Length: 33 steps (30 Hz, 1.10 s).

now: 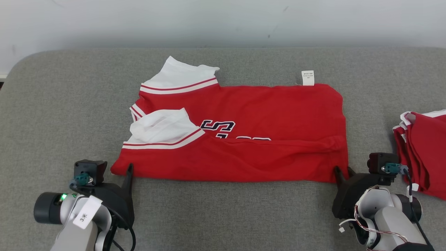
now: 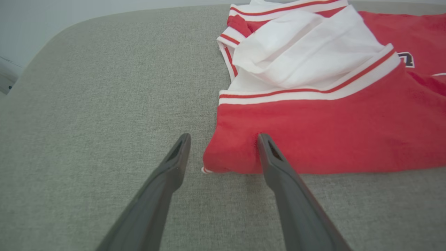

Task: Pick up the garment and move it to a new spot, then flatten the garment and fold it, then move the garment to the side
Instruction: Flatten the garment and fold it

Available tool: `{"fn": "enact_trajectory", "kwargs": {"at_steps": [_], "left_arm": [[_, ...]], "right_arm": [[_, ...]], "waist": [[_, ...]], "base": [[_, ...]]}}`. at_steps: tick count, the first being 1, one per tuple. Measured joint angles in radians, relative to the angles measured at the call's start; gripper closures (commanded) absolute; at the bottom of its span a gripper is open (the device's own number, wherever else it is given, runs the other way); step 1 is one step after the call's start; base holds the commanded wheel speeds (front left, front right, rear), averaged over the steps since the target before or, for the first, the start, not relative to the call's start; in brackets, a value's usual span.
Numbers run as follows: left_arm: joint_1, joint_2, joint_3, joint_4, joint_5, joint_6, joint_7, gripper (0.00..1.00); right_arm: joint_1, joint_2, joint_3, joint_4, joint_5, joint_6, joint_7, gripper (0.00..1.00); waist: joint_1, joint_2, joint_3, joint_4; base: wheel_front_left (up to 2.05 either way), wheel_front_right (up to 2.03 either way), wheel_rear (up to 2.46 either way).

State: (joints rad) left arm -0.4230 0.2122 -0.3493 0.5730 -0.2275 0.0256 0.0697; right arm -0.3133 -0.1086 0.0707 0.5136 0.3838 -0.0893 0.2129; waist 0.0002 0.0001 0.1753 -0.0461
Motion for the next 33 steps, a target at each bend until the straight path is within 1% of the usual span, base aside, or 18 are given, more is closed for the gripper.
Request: {"fn": "enact_trajectory", "kwargs": {"at_steps": [1,4,7,8,9,18,24,28,33], "left_arm": [[-0.001,-0.001,-0.001,0.003,0.000,0.000,0.000,0.00],[-0.005,-0.008,-0.002,0.015,0.000,-0.001,-0.001,0.00],[-0.015,-0.009,-0.003,0.027,0.000,-0.008,-0.007,0.00],[-0.016,-0.010,-0.003,0.030,0.000,-0.008,-0.009,0.00],[-0.016,-0.010,-0.003,0.034,0.000,-0.009,-0.009,0.00],[-0.022,-0.009,0.000,0.079,0.000,-0.008,-0.012,0.00],[-0.048,0.008,0.014,0.119,-0.002,0.000,-0.003,0.00],[-0.049,0.005,0.012,0.135,-0.022,-0.019,0.018,0.00],[-0.048,-0.015,0.009,0.155,-0.047,-0.045,0.039,0.00]], "right_arm": [[0.000,0.000,0.000,0.002,0.000,0.000,0.002,0.55],[0.000,0.000,0.000,0.005,0.000,0.000,0.002,0.60],[0.000,0.000,0.000,0.011,0.000,0.000,0.004,0.72],[0.000,0.000,0.000,0.014,0.000,0.000,0.004,0.87],[0.000,-0.001,0.001,0.016,0.000,0.000,0.007,1.00],[-0.002,-0.002,0.007,0.031,-0.012,0.000,0.007,1.00],[-0.002,-0.002,0.010,0.036,-0.012,0.000,0.007,1.00],[-0.002,-0.001,0.011,0.040,-0.012,0.000,0.007,1.00],[-0.002,-0.001,0.011,0.045,-0.012,0.000,0.007,1.00]], "waist": [[0.0000,0.0000,0.000,0.001],[-0.0001,0.0000,-0.001,0.004],[-0.0001,0.0000,-0.004,0.006],[-0.0001,-0.0001,-0.005,0.006],[-0.0001,-0.0001,-0.006,0.006],[-0.0001,0.0000,-0.013,0.002],[-0.0002,-0.0001,-0.018,-0.005],[-0.0002,-0.0001,-0.020,-0.011],[-0.0002,0.0000,-0.023,-0.015]], "base": [[0.00,0.00,0.00],[0.00,0.00,0.00],[0.00,0.00,0.00],[0.00,0.00,0.00],[0.00,0.00,0.00],[0.00,0.00,0.00],[0.00,0.00,0.00],[0.00,0.00,0.00],[0.00,0.00,0.00]]}}
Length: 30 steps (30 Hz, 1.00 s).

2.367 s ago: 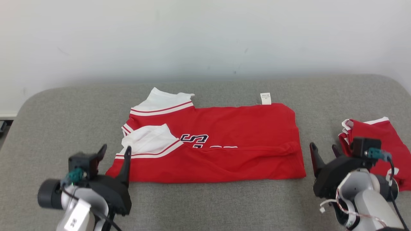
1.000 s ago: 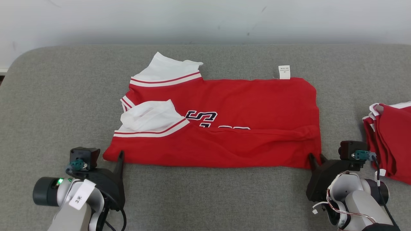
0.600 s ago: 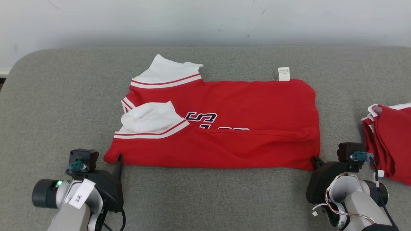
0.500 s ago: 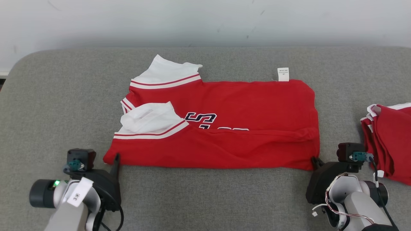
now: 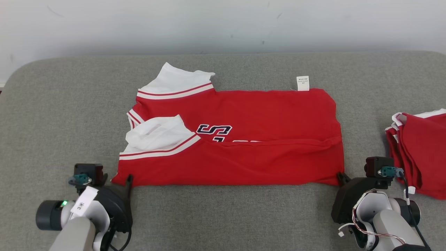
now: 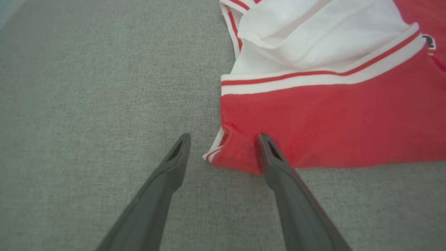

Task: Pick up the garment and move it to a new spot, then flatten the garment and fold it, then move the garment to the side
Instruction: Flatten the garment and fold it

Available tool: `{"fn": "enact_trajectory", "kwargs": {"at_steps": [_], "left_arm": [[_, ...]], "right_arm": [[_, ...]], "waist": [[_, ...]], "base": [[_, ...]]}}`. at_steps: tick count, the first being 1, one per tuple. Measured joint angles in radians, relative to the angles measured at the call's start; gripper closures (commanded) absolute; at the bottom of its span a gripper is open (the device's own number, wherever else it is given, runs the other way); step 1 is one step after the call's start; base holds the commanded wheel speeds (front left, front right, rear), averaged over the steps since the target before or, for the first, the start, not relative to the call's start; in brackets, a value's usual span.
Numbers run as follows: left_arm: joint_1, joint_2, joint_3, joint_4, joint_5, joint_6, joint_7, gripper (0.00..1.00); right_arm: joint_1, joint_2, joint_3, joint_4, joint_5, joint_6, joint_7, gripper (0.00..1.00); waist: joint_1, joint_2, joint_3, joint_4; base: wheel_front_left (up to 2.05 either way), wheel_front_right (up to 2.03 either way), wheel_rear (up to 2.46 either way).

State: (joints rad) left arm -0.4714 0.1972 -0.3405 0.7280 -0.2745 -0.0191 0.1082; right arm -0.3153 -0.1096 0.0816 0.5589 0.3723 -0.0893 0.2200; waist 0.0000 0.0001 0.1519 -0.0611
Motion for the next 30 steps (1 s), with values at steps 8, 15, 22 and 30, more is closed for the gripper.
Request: {"fn": "enact_trajectory", "kwargs": {"at_steps": [8,15,22,30], "left_arm": [[0.000,-0.004,0.000,0.032,-0.007,-0.009,0.032,0.53],[0.000,-0.012,-0.002,0.035,-0.017,-0.035,0.041,1.00],[0.002,-0.012,0.013,0.025,-0.054,-0.044,0.026,1.00],[0.082,-0.009,0.032,-0.064,-0.078,-0.062,-0.039,1.00]], "right_arm": [[0.000,0.000,0.003,0.011,0.000,0.000,0.000,1.00],[-0.001,0.000,0.003,0.015,0.000,0.001,0.000,1.00],[0.012,0.002,-0.025,-0.009,0.055,0.034,-0.012,1.00],[0.125,0.010,-0.073,-0.132,0.156,0.126,-0.059,1.00]], "waist": [[0.0000,0.0000,-0.006,-0.004],[0.0000,0.0000,-0.007,-0.007],[0.0000,0.0000,-0.017,-0.006],[-0.0001,0.0000,-0.047,0.002]], "base": [[0.00,0.00,0.00],[0.00,0.00,0.00],[0.00,0.00,0.00],[0.00,0.00,0.00]]}}
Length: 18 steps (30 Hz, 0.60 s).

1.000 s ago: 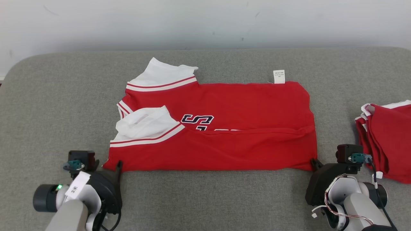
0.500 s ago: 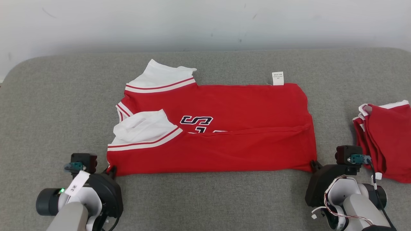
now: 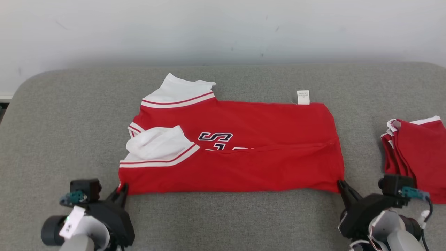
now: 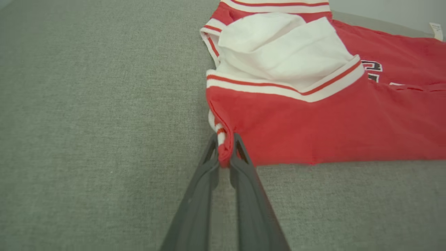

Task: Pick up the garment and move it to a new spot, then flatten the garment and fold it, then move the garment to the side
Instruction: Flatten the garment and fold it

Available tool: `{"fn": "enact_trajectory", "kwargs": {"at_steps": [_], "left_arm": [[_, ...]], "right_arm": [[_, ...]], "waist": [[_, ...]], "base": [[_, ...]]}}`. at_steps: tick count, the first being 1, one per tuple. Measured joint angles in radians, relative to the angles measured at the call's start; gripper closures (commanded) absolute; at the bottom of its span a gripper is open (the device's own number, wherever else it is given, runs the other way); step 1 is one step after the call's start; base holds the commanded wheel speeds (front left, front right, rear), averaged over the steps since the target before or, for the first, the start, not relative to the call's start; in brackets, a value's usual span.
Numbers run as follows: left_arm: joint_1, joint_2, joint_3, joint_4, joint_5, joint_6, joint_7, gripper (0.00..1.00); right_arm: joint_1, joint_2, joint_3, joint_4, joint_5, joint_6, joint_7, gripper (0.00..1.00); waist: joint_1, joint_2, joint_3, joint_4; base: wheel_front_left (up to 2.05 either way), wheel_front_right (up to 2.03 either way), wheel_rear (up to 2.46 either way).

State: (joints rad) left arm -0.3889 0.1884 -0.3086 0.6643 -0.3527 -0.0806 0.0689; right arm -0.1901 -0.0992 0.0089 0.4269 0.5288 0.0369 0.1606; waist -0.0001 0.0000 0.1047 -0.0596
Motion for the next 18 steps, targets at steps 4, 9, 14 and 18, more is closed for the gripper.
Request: {"fn": "enact_trajectory", "kwargs": {"at_steps": [4,9,14,18], "left_arm": [[0.063,-0.002,0.006,-0.043,-0.021,0.000,-0.023,1.00],[0.149,0.002,0.007,-0.097,-0.047,-0.009,-0.027,1.00],[0.232,0.018,0.013,-0.165,-0.063,-0.017,-0.025,1.00],[0.306,0.019,0.008,-0.245,-0.100,-0.018,-0.008,1.00]], "right_arm": [[0.065,-0.012,-0.023,-0.045,0.021,0.017,-0.004,1.00],[0.135,-0.042,-0.063,-0.085,0.035,0.017,-0.003,1.00],[0.175,-0.051,-0.073,-0.118,0.052,0.017,0.015,1.00],[0.208,-0.052,-0.073,-0.148,0.068,0.021,0.041,1.00]], "waist": [[0.0000,0.0000,-0.009,0.001],[0.0000,0.0000,-0.017,-0.002],[0.0000,0.0000,-0.022,-0.005],[0.0000,0.0000,-0.027,-0.002]], "base": [[0.00,0.00,0.00],[0.00,0.00,0.00],[0.00,0.00,0.00],[0.00,0.00,0.00]]}}
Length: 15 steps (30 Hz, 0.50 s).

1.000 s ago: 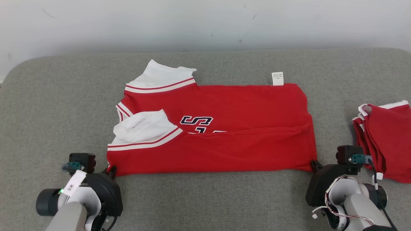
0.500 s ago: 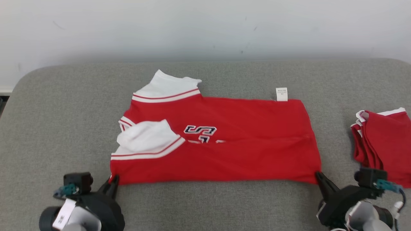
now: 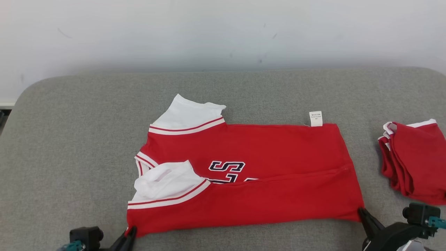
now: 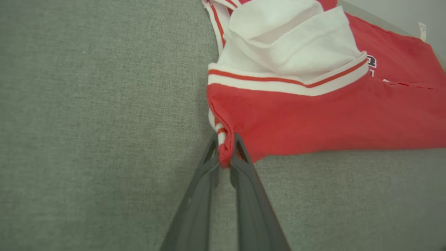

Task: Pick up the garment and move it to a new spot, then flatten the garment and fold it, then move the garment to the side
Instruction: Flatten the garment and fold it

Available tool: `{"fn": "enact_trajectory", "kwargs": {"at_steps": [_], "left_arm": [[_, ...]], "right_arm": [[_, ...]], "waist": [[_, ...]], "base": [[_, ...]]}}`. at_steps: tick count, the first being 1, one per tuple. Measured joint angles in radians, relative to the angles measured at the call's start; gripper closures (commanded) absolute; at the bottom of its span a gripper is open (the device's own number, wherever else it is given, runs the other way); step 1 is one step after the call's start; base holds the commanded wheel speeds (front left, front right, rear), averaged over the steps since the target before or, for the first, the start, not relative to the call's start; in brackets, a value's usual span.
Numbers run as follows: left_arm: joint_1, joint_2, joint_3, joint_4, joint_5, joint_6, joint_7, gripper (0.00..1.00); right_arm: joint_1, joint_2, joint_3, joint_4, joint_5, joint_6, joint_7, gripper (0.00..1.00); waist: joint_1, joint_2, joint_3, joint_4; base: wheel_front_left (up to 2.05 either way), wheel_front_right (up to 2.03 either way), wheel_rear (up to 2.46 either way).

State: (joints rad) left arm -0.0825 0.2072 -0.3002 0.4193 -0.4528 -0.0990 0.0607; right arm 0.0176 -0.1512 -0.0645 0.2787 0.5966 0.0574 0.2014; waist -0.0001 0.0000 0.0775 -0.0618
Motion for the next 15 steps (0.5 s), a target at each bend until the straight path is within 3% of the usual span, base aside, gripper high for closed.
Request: {"fn": "enact_trajectory", "kwargs": {"at_steps": [15], "left_arm": [[0.189,0.050,0.023,-0.237,-0.043,0.004,0.074,1.00]], "right_arm": [[0.147,-0.021,-0.027,-0.124,0.029,-0.006,0.078,1.00]], "waist": [[0.0000,0.0000,-0.019,0.025]], "base": [[0.00,0.00,0.00]]}}
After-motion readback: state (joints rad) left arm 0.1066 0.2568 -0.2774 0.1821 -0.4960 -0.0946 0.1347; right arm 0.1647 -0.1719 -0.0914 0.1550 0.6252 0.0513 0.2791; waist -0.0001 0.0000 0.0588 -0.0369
